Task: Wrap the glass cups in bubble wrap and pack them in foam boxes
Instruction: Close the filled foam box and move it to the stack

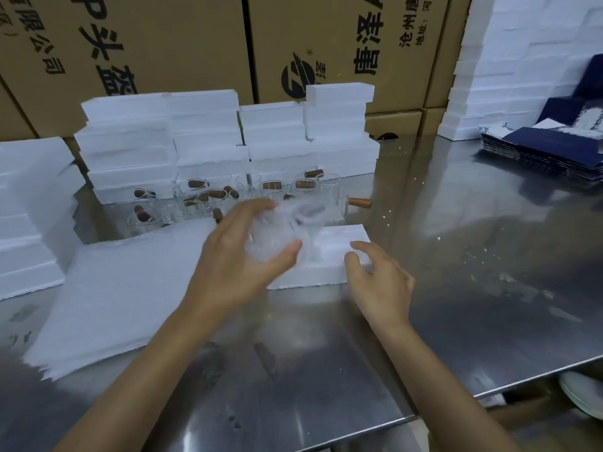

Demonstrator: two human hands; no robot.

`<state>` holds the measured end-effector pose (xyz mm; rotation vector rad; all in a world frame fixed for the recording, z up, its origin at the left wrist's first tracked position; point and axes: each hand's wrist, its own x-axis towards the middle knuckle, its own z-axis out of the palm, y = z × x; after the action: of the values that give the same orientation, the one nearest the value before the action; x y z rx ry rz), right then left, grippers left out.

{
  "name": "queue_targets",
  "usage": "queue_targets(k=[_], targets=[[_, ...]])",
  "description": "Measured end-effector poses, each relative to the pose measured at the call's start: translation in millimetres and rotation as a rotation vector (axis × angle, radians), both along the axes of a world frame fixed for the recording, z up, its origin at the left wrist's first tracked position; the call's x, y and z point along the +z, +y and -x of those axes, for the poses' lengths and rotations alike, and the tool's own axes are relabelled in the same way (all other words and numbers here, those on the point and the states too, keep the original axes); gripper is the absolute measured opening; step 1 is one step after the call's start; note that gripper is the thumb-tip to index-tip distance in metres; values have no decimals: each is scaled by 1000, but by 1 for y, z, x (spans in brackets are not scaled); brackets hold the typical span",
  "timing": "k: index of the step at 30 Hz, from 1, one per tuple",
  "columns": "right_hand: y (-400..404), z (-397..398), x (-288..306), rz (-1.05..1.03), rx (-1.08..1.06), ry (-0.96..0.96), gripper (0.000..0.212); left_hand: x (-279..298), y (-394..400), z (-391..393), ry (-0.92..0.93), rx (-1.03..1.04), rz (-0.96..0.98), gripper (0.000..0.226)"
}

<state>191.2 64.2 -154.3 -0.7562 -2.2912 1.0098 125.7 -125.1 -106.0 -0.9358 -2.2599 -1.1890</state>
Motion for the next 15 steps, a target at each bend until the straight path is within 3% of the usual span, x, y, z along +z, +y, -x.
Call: queue_targets(k=[3,8,15], targets=[[-1,-2,2,-1,3,-1,33,11,14,16,-65,33,68,52],[-2,-5,2,-26,-2,2,37,-7,32,37,-191,-50,597,65],[1,-3,-1,-51,-3,2,40,-28,20,41,-191,-137,614,66]])
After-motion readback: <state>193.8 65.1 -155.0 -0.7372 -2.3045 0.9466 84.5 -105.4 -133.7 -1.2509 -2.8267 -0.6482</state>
